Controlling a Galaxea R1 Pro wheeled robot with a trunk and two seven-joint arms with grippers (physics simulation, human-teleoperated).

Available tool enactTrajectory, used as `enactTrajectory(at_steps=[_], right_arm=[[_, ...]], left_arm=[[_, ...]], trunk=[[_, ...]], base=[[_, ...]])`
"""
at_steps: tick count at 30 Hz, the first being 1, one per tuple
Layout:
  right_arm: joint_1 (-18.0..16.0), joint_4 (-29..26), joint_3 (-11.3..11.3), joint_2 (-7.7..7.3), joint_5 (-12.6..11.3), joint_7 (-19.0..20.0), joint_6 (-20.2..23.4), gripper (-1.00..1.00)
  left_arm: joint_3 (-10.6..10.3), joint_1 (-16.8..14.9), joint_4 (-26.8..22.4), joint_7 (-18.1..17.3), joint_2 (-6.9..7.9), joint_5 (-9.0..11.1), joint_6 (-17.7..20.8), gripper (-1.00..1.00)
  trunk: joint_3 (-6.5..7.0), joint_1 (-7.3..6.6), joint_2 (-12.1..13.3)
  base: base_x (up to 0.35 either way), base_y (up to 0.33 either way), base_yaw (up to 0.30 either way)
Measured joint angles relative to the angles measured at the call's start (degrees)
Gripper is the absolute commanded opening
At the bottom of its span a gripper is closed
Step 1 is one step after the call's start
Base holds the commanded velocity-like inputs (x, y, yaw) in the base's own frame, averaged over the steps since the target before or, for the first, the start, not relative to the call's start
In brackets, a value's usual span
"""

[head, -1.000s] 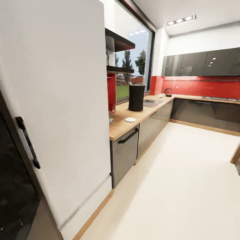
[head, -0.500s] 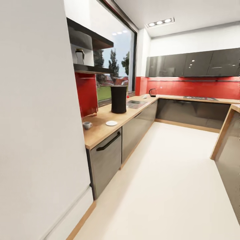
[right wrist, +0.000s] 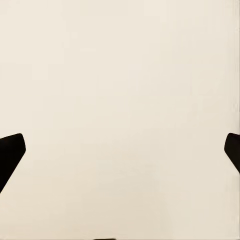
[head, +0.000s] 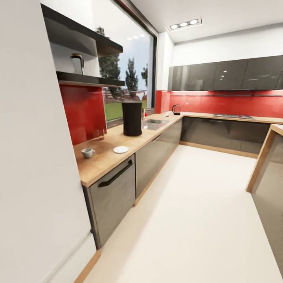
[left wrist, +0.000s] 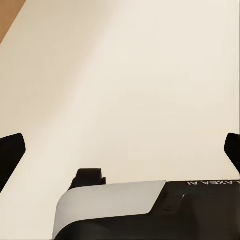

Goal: Set up a coffee station on the kitchen countertop: keep the coffee maker on the countertop, move the bottle of coffee from the kitchen shelf to the counter next to the coffee maker, place a paper coffee filter on top of the coffee maker, put the saucer next to the coffee maker with the coffee cup on the saucer, and place the electric kettle next to the coffee maker.

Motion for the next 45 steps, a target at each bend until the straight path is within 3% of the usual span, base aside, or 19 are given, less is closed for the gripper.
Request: enactTrajectory(at_steps=[14,45], right_arm=[[0.0,0.0,0.0,0.00,0.0,0.0,0.0,1.00],[0.0,2.4,0.1,0.62,0.2,-0.1,-0.3,1.00]], left_arm=[[0.0,0.0,0.2,0.0,0.14,0.0,0.0,1.00],[0.1,0.0,0.2,0.1,0.86,0.0,-0.3,1.00]], trunk=[[0.15,0.00,0.0],[0.18,0.00,0.0]], base=[[0.286,-0.163,-0.238],[0.302,-0.109,-0.007]])
